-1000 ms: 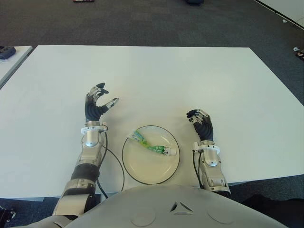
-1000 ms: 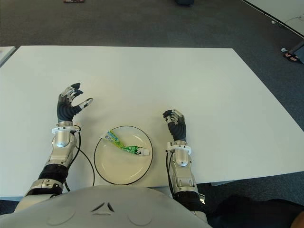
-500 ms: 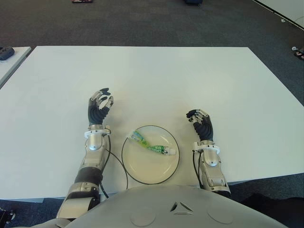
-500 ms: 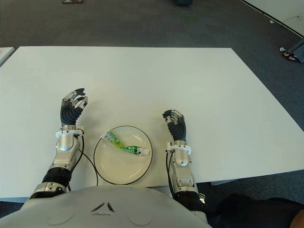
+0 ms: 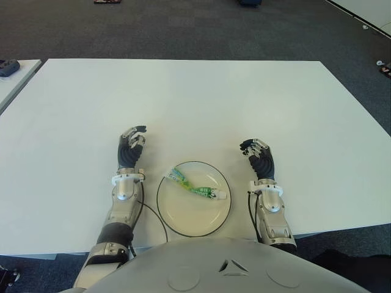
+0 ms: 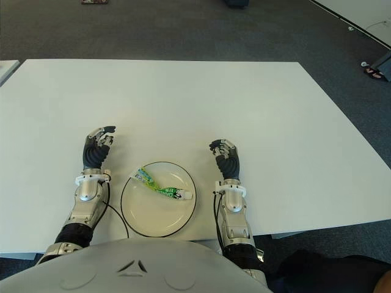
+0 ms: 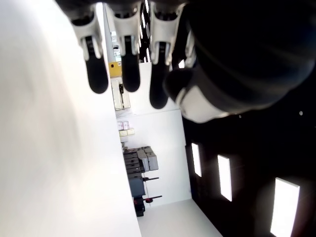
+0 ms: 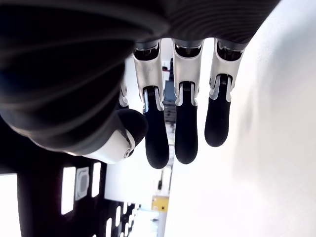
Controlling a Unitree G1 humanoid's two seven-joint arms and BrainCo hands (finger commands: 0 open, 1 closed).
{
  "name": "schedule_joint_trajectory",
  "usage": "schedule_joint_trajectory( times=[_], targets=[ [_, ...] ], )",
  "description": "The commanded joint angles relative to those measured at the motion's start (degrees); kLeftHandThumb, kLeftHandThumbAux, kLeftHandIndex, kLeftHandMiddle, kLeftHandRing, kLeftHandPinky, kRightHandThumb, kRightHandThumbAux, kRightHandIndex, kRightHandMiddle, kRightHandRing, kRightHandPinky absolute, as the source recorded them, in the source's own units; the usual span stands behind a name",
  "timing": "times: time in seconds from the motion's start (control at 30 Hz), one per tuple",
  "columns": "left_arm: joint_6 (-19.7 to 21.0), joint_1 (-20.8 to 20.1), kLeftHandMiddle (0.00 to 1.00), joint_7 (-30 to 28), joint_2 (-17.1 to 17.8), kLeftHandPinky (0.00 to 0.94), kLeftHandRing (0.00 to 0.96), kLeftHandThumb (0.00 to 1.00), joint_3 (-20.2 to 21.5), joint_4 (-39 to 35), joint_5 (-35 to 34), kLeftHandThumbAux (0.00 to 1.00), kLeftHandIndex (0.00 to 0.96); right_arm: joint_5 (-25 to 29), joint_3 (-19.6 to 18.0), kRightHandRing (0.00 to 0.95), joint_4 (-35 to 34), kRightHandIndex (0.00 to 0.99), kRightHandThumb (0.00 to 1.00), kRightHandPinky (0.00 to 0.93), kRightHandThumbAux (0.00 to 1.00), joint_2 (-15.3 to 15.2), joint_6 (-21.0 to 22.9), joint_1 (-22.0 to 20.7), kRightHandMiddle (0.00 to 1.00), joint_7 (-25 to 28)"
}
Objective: Put the toothpaste on the table into the plate.
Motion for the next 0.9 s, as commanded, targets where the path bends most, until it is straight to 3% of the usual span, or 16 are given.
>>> schedule_joint_trajectory(
  times=[0.03,0.9],
  targets=[
    [0.89,0.75,0.643,-0.81,0.19,0.605,0.633,0.707,-0.87,0.51,0.86,0.717,0.434,-0.10,-0.10,0.441,0.45,0.427,0.695,0.431,0.729,0.08,0.81,-0.54,0.479,0.02],
    [3.59,2.82,0.627,-1.45,1.43,0.614,0.632,0.705,-2.87,-1.57,2.08,0.718,0.432,-0.26,-0.28,0.455,0.13,0.426,0.695,0.447,0.729,0.14,0.94,-0.53,0.478,-0.27]
  ],
)
